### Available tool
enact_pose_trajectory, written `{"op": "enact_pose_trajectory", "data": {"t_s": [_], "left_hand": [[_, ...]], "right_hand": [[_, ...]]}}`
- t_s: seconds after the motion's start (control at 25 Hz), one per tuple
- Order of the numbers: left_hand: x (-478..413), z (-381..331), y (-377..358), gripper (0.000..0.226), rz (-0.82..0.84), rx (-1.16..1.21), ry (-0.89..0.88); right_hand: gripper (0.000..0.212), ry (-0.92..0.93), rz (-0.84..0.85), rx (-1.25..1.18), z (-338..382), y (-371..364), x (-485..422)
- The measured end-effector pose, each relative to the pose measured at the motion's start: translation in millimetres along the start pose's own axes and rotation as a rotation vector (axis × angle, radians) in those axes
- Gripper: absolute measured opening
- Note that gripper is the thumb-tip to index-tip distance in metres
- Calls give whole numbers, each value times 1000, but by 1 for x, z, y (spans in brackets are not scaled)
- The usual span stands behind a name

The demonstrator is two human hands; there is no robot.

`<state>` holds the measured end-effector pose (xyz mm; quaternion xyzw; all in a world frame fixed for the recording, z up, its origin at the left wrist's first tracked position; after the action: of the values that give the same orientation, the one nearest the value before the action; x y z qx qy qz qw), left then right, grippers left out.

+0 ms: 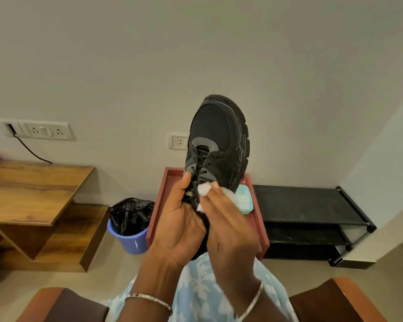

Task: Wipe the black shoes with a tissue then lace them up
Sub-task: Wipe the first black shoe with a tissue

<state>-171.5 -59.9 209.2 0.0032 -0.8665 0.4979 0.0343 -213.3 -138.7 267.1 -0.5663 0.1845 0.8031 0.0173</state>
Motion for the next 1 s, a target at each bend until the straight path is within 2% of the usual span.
{"op": "enact_pose_trajectory", "data": {"t_s": [0.12,0.24,0.36,0.48,0.64,0.76,0.88,1.0], "left_hand": [[4,0,2,68,33,0,17],[7,5,17,66,-58,22,4],[9,12,18,55,-56,149,-4],[12,15,15,32,-81,91,9],[14,16,20,40,-133,69,66],[14,13,21,60,-119,169,37],[14,10,27,54,-109,244,-37],[18,9,28,46,-93,226,-45]], "right_hand": [[28,12,90,-60,18,-7,26],[27,30,60,-57,8,-6,6],[34,-9,-31,3,-5,-2,-22],[39,-47,-18,-35,3,0,-9],[35,-90,111,-120,18,1,32],[23,-91,107,-99,4,-4,13],[26,-155,62,-70,-13,-10,-21],[25,-162,174,-77,0,-13,-15]]}}
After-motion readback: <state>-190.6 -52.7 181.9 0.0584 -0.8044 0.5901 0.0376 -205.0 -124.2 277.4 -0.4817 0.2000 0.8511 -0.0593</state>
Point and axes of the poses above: each hand's wrist, its own x-axis away from the middle knuckle, its own y-axis out of the back of the hand, z = x × y, the point moved 10 cm from there along -x, towards the middle knuckle, and after that the axes turned 10 degrees about -x, right-handed, at the moved point
